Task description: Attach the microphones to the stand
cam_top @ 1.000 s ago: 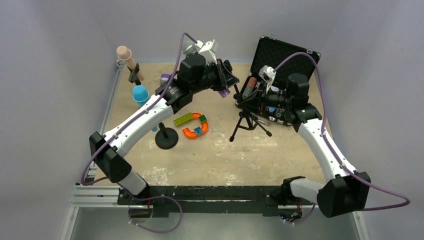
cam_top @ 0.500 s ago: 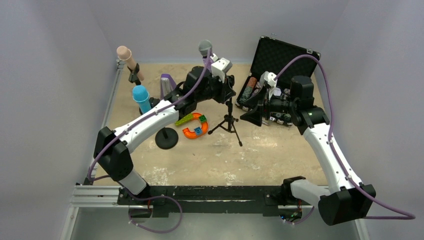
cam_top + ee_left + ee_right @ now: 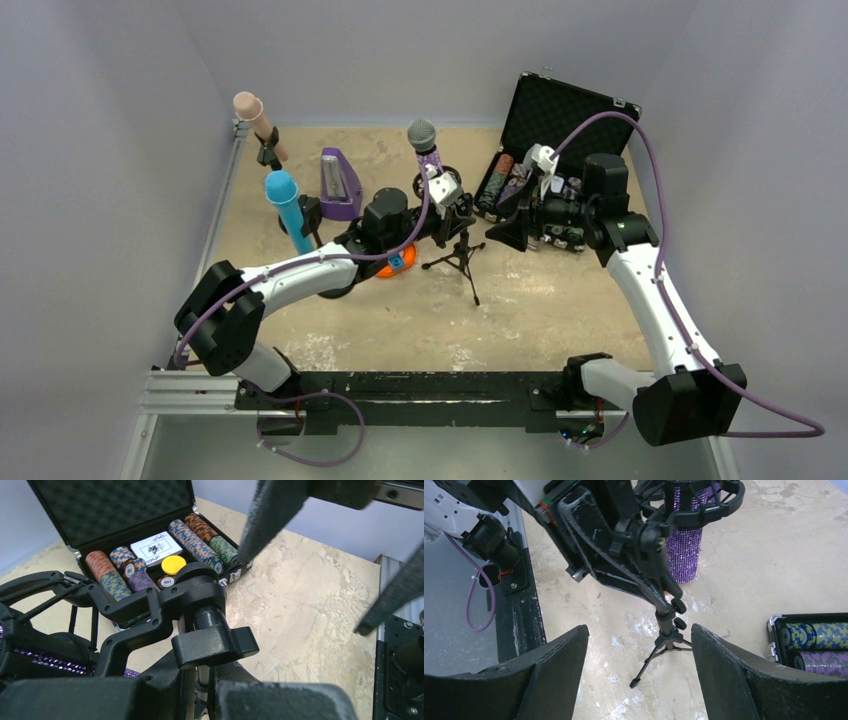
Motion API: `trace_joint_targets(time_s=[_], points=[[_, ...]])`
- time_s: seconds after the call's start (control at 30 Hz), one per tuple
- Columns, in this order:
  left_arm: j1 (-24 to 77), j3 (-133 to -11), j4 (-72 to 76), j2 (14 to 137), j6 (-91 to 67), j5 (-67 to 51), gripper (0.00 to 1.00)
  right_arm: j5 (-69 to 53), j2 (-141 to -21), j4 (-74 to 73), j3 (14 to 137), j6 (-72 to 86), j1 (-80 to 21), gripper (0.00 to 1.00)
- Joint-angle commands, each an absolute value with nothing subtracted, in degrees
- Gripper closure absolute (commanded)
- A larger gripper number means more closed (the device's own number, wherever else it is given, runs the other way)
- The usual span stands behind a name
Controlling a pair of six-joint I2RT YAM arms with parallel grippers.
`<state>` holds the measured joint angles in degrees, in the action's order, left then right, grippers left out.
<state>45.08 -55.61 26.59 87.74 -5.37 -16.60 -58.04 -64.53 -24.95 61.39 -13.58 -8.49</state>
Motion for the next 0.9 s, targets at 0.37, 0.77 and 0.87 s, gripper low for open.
trace_joint_targets(time_s=[0.37,0.77,0.87], points=[[45.3,-53.5,30.6,83.7,-3.2,-16.4,0.65,-60.0,-65.1,-25.1,61.3,-14.6,-7.6,0.21],[45.3,-55.8,27.1,83.9,-2.8,-18.6,0.59,-59.9,-65.7,-25.3,61.3,-14.9,-7.1,0.21],[45.3,-55.8,26.6,84.0,-2.6,-18.8,0.59,-60.2,-65.8,-25.5,61.4,-15.0,-7.1,0.21]])
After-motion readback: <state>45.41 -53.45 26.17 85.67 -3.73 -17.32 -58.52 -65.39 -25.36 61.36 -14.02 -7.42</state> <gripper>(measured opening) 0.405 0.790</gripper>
